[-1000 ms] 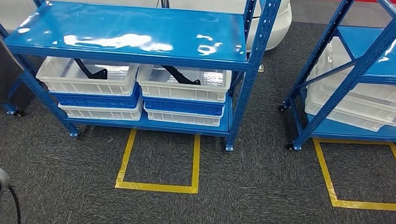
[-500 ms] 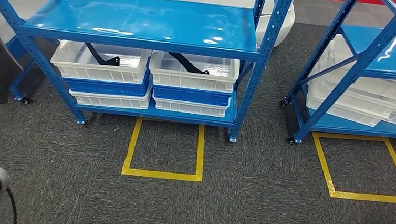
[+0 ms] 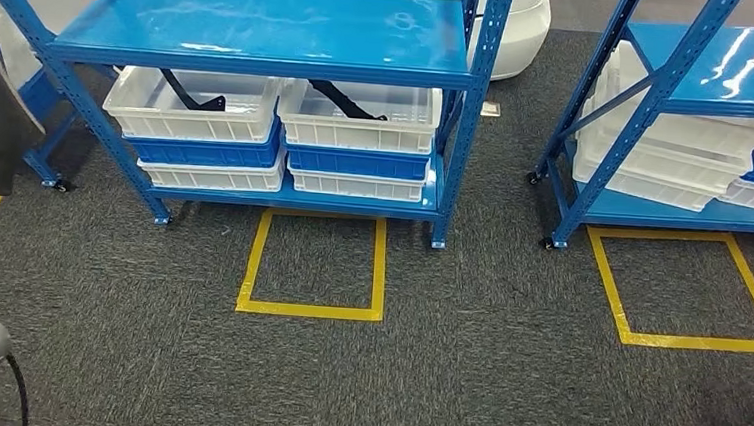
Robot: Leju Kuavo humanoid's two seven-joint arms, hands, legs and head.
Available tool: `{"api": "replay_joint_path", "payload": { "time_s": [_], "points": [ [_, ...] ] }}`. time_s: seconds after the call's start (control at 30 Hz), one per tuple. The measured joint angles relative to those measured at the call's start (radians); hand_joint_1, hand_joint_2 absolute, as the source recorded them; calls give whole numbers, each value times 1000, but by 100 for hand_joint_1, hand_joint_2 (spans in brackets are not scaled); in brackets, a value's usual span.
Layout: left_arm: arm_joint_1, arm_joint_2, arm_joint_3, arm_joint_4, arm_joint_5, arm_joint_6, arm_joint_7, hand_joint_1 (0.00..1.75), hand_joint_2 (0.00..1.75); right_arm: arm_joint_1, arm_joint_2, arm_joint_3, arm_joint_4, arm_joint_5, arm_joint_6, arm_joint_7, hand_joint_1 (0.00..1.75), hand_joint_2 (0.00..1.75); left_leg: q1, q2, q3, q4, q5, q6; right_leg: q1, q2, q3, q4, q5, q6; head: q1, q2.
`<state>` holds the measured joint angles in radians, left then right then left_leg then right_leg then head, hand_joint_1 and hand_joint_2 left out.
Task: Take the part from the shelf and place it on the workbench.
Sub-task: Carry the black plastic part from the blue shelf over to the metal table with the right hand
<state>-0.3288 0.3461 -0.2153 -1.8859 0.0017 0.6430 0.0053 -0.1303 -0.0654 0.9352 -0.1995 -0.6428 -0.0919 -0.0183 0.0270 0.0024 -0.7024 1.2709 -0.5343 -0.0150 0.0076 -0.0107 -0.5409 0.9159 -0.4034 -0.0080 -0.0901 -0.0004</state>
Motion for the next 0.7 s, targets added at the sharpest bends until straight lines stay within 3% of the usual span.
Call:
{"api": "replay_joint_path", "payload": {
  "time_s": [0.03,0.1,0.17,0.2,0.23,0.3,0.33,0.43,0.47,0.5,0.53,0.57,0.63,0.7],
  "points": [
    [1,1,0,0,1,-2,1,175,175,0,2,0,0,0,0,0,0,0,1,0,19,6,28,-3,-1,0,-18,2,13,2,0,0],
    [0,2,1,0,4,-8,3,175,175,0,5,0,0,0,0,0,0,0,2,0,105,-83,79,-7,-3,0,-53,10,35,10,0,0],
    [-3,5,1,0,12,-17,3,175,175,0,6,0,0,-1,0,0,0,0,-1,0,223,-250,58,-2,-1,2,-78,26,47,20,0,0],
    [-3,6,1,0,19,-23,3,175,175,0,6,0,0,-2,0,0,0,0,-3,0,260,-309,36,5,1,2,-86,33,53,25,1,0],
    [-2,7,2,0,26,-28,3,175,175,0,6,0,0,-3,-1,0,0,0,-6,-1,277,-341,22,13,2,3,-90,36,60,30,1,0],
    [2,8,2,0,37,-36,3,175,175,3,5,0,0,-9,-3,0,0,0,-6,0,267,-343,28,31,-2,4,-98,43,63,41,1,0],
    [2,9,2,0,40,-38,4,175,175,5,5,0,0,-12,-3,1,0,0,-4,1,260,-343,36,40,-4,4,-107,65,44,47,1,0],
    [3,9,2,0,44,-45,5,175,175,8,5,0,0,-25,-4,12,0,0,-3,1,236,-343,59,54,-10,5,-174,255,-81,63,2,0],
    [5,9,2,0,45,-46,5,175,175,9,5,0,0,-27,-5,16,0,0,-3,-1,227,-342,66,53,-11,5,-194,322,-114,67,2,0],
    [6,9,2,0,46,-47,7,175,175,9,6,0,0,-30,-6,19,0,0,-3,-5,219,-342,73,51,-12,5,-198,358,-129,68,2,0],
    [7,9,2,0,47,-48,9,175,175,9,6,0,0,-30,-7,21,0,0,-3,-10,213,-341,78,49,-14,6,-182,354,-126,68,2,0],
    [7,9,2,0,47,-48,10,175,175,9,6,0,0,-31,-7,22,0,0,-3,-17,209,-341,83,45,-15,9,-145,308,-107,67,2,0],
    [7,9,2,0,47,-47,12,175,175,10,6,0,0,-31,-7,24,0,0,-1,-29,204,-340,90,37,-18,44,-39,149,-56,60,2,0],
    [5,9,2,0,46,-48,16,175,175,12,6,0,0,-29,-7,26,0,0,0,-40,192,-338,97,25,-17,75,18,47,-40,54,2,0]
  ]
}}
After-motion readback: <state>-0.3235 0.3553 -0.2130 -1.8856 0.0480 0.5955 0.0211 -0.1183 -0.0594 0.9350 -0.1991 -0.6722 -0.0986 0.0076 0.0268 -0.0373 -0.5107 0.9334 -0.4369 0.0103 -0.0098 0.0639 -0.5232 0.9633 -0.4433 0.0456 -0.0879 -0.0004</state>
